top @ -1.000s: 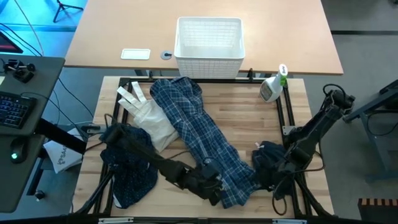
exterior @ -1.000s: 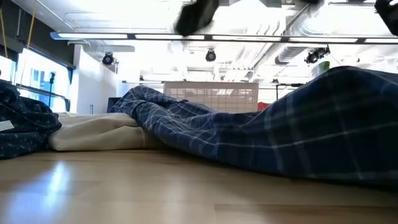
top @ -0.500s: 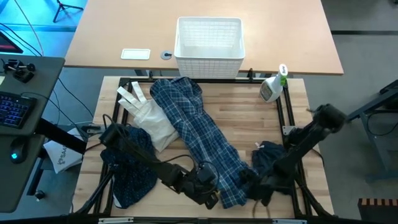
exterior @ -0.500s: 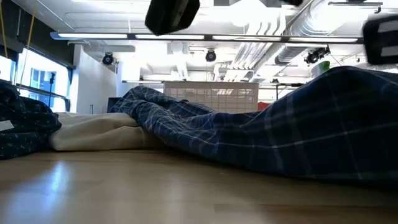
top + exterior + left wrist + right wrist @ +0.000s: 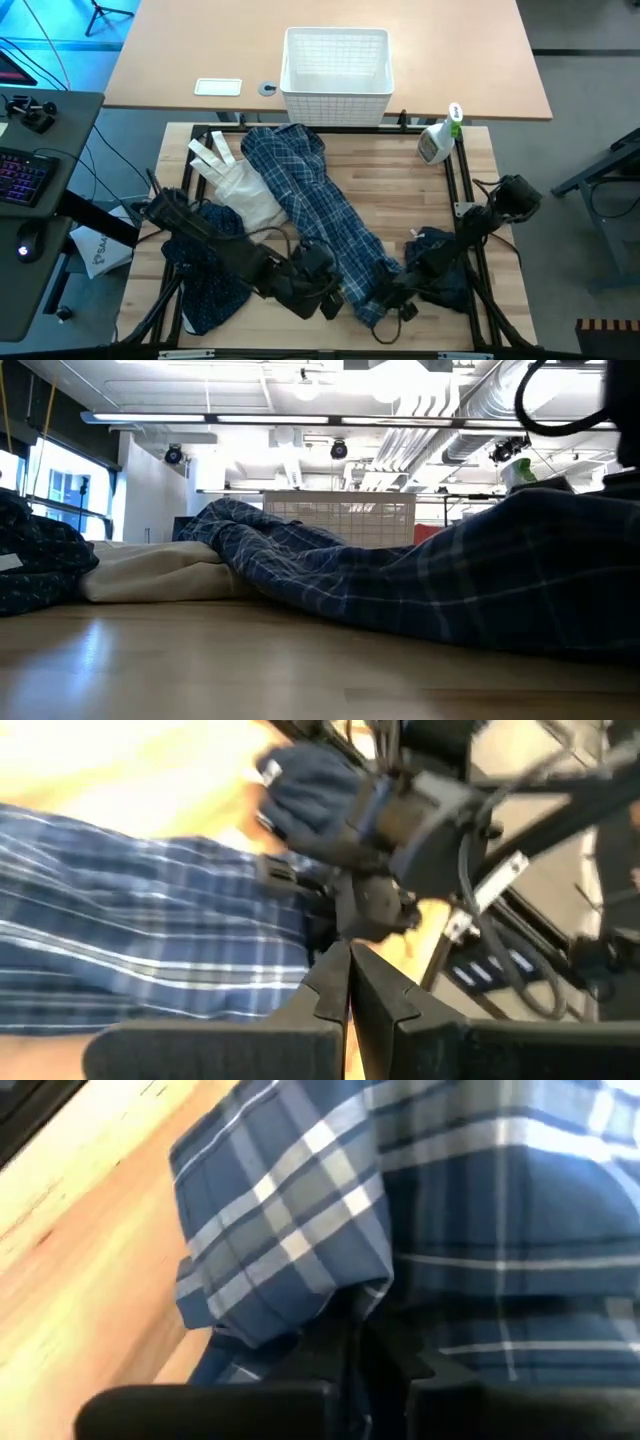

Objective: Fold Laundry from Bin
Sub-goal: Fold the blue checkered long sleeve

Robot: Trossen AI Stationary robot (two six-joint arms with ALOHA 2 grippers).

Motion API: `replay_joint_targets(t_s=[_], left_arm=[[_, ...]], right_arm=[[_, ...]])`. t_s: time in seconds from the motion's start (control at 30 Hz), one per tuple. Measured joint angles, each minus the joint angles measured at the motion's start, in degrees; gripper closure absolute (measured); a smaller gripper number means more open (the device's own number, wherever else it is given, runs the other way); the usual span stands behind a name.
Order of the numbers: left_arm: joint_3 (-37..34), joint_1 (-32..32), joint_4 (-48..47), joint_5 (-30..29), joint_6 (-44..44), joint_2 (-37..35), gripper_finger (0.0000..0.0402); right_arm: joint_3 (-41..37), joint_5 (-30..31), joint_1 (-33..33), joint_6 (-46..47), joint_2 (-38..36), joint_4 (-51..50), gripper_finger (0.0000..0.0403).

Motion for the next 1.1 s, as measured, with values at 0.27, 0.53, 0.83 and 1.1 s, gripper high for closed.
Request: replay_joint_targets(t_s=[0.27,0.53,0.83,1.1], left_arm=[[3.85,-4.89,-10.8,-4.04,-6.13,-3.0,0.0401],[3.83,-12.57,-19.11,-9.56,-16.61,-3.19,0.0401],[3.83,-19.2,-22.96,-16.43,-20.87,-3.19,0.0401],[3.83,-20.34,-26.17,-16.98,-20.89,-3.32,0.0401]], right_arm=[[6.69,-3.25,2.8,14.03,-9.49,-9.06,0.0397],[22.66,-10.36,2.68,21.28,-8.68,-16.68,0.0401],[38.42,-28.93,-0.95,28.15,-1.42,-18.53,0.0402],[52.15,-28.29,-14.43,16.83,-0.48,-36.62,0.0402]])
